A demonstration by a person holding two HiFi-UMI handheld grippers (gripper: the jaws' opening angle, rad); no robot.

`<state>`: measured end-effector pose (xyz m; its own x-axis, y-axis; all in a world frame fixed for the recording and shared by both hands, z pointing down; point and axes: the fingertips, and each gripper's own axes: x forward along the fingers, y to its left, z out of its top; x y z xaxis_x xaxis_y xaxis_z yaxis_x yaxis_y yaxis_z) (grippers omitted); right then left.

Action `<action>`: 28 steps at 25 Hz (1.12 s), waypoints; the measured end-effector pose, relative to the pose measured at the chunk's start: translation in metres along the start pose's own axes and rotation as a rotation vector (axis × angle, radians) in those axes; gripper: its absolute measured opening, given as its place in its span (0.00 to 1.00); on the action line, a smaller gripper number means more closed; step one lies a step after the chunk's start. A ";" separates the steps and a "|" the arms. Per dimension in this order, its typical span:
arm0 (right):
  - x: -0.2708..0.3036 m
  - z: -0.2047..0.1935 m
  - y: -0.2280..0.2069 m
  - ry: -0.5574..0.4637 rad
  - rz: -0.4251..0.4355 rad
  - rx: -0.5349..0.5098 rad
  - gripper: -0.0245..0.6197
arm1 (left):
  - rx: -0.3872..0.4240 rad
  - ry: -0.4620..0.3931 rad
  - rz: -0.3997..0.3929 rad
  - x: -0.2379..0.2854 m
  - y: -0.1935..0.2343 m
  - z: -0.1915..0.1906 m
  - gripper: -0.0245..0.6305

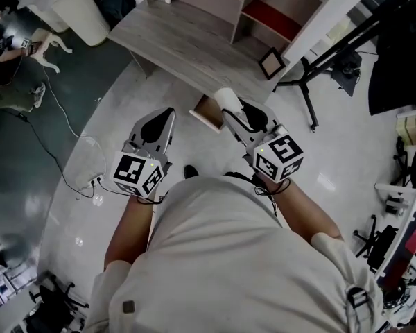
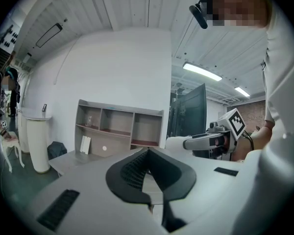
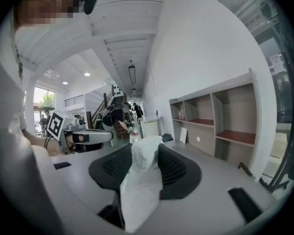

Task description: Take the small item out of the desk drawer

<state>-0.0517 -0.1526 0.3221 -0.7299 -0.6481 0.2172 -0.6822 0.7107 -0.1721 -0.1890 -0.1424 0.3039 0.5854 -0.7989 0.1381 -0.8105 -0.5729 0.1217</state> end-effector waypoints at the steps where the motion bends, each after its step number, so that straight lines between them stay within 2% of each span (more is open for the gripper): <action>1: -0.005 0.000 -0.006 0.001 0.002 -0.003 0.30 | 0.001 -0.004 0.003 0.005 -0.007 0.003 0.06; 7: -0.044 -0.001 -0.042 0.000 0.026 -0.012 0.30 | 0.020 -0.028 0.031 0.036 -0.058 0.016 0.06; 14: -0.082 -0.004 -0.060 -0.004 0.080 -0.014 0.30 | 0.029 -0.028 0.103 0.038 -0.098 0.023 0.06; 21: -0.094 -0.016 -0.049 0.003 0.088 -0.051 0.30 | 0.033 0.007 0.126 0.020 -0.112 0.021 0.06; 28: -0.108 -0.028 -0.017 0.012 0.063 -0.041 0.30 | 0.032 0.015 0.073 -0.007 -0.125 0.011 0.06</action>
<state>0.0393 -0.0868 0.3288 -0.7704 -0.5990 0.2186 -0.6328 0.7603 -0.1466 -0.0921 -0.0677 0.2772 0.5245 -0.8363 0.1598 -0.8513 -0.5186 0.0797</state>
